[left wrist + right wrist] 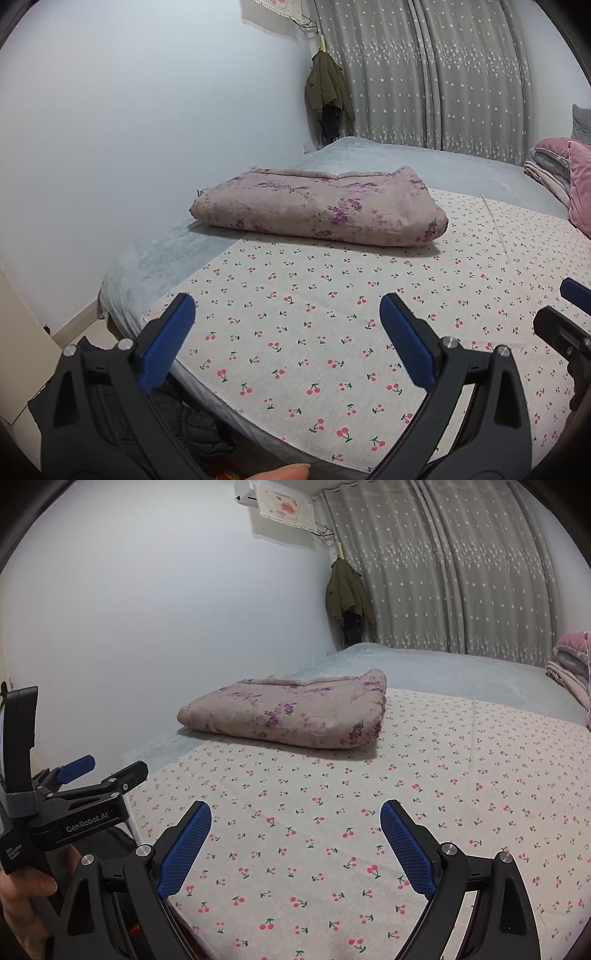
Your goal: Fold large clothes
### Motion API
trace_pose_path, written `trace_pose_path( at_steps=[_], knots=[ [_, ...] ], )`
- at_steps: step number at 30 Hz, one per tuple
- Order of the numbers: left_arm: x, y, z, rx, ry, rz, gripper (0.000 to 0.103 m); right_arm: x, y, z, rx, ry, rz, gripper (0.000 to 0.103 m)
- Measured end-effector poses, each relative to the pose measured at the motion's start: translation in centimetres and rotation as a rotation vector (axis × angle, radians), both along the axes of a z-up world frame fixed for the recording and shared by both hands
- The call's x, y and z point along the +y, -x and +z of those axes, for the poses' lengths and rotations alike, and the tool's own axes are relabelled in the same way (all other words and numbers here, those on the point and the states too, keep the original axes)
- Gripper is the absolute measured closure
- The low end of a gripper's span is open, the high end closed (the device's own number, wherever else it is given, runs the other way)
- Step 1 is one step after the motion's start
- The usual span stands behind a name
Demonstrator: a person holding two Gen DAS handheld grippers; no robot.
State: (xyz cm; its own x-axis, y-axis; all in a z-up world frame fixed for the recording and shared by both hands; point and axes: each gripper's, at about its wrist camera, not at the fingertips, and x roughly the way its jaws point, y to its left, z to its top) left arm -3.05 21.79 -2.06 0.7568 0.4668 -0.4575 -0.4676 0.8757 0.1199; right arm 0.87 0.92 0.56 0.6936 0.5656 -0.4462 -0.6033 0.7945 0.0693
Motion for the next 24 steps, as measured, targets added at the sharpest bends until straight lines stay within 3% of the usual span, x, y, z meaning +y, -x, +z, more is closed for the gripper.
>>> trace_pose_path(
  at_steps=[8,10,24],
  knots=[
    [-0.05,-0.10,-0.06,0.003,0.011,-0.003,0.001,-0.01,0.15,0.13,-0.022,0.016,-0.014,0.006],
    [-0.15,-0.12,-0.09,0.005,0.010,-0.006,0.001,-0.01,0.08,0.11,-0.025,0.024,-0.013,0.000],
    [-0.43,-0.12,-0.14,0.006,0.009,-0.009,0.001,-0.06,0.26,-0.14,-0.036,0.049,-0.016,0.000]
  ],
)
